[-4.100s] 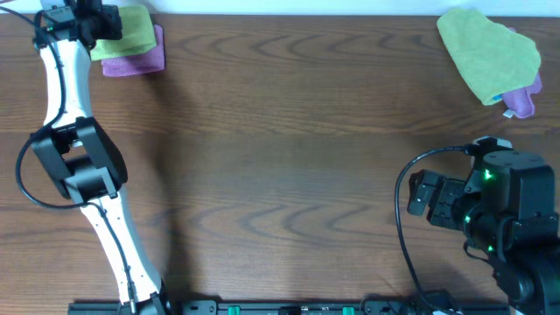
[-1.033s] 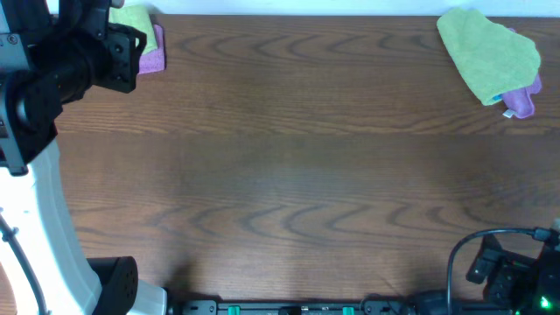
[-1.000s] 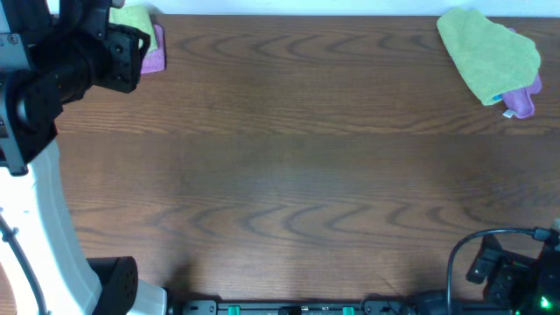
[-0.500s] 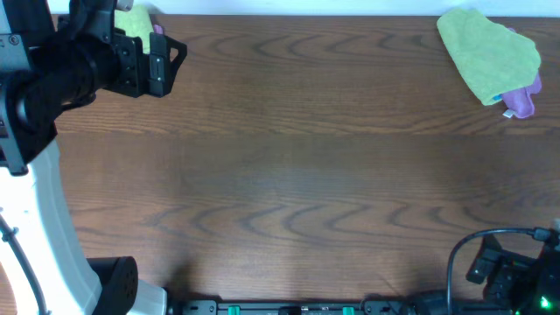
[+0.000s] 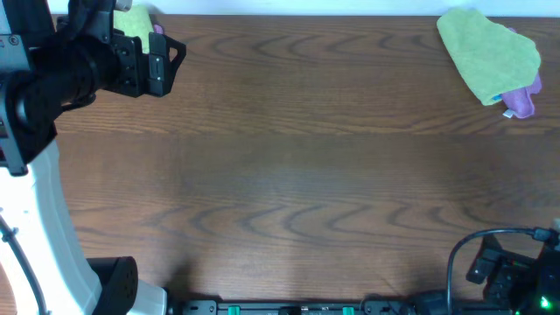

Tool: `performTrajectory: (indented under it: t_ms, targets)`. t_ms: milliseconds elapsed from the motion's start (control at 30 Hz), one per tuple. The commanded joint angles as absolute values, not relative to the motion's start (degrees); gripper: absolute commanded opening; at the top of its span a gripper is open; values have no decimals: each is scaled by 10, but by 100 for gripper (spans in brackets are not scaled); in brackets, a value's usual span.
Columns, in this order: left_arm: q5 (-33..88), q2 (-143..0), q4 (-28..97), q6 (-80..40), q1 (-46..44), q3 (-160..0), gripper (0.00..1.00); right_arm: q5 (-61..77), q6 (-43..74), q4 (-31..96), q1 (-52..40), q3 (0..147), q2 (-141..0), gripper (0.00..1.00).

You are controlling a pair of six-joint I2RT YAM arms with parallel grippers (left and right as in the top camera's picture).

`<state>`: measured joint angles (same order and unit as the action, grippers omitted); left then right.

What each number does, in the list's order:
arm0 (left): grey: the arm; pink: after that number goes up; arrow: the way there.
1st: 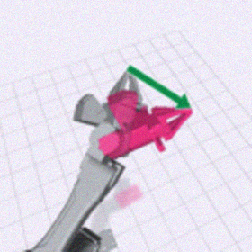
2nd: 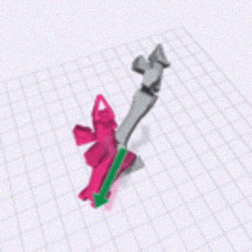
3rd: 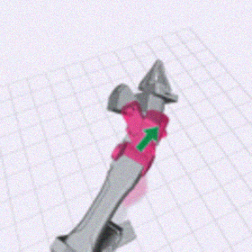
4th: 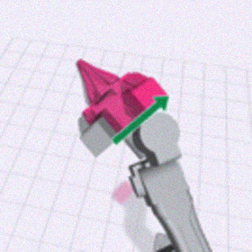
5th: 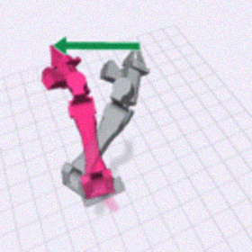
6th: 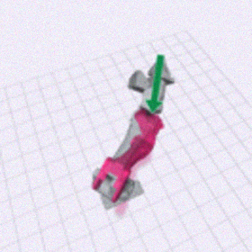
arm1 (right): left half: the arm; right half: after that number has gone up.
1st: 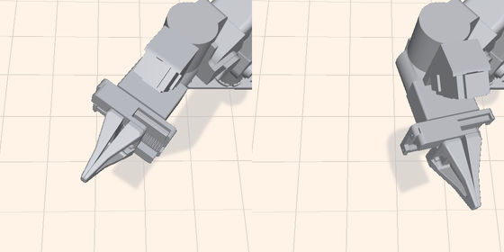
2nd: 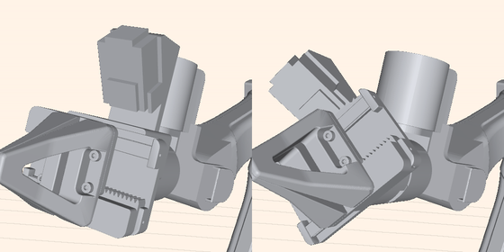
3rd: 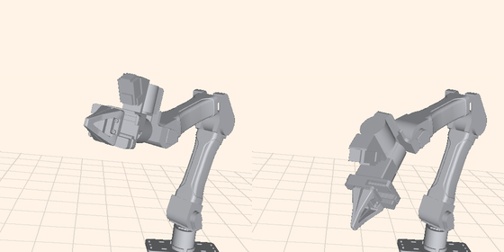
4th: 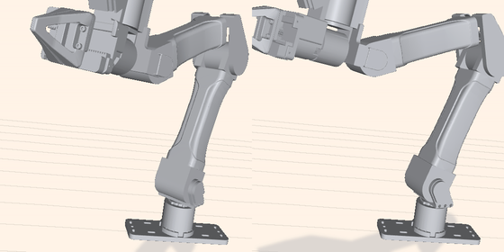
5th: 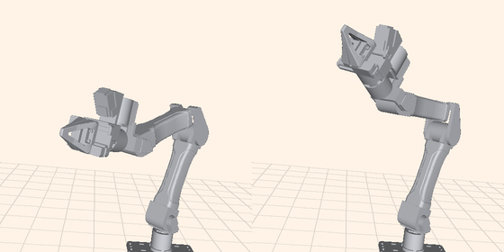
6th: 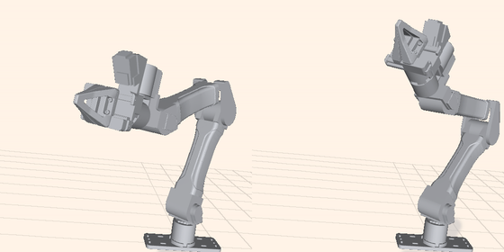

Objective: Fold the cloth

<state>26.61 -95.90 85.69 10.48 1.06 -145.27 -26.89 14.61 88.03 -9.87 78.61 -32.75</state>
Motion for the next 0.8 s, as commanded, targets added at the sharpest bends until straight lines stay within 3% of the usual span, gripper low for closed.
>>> performTrajectory:
  t_ms: [0, 233, 467, 767]
  targets:
    - [263, -958, 860, 101, 11, -1456, 95, -281, 141, 881, -94, 791, -326, 99]
    - [232, -931, 842, 108, 11, -1428, 95, -281, 141, 881, -94, 791, -326, 99]
    - [222, -719, 723, 123, 11, -1165, 96, -281, 141, 881, -94, 791, -326, 99]
    - [204, -469, 671, 123, 11, -908, 95, -281, 141, 881, -94, 791, -326, 99]
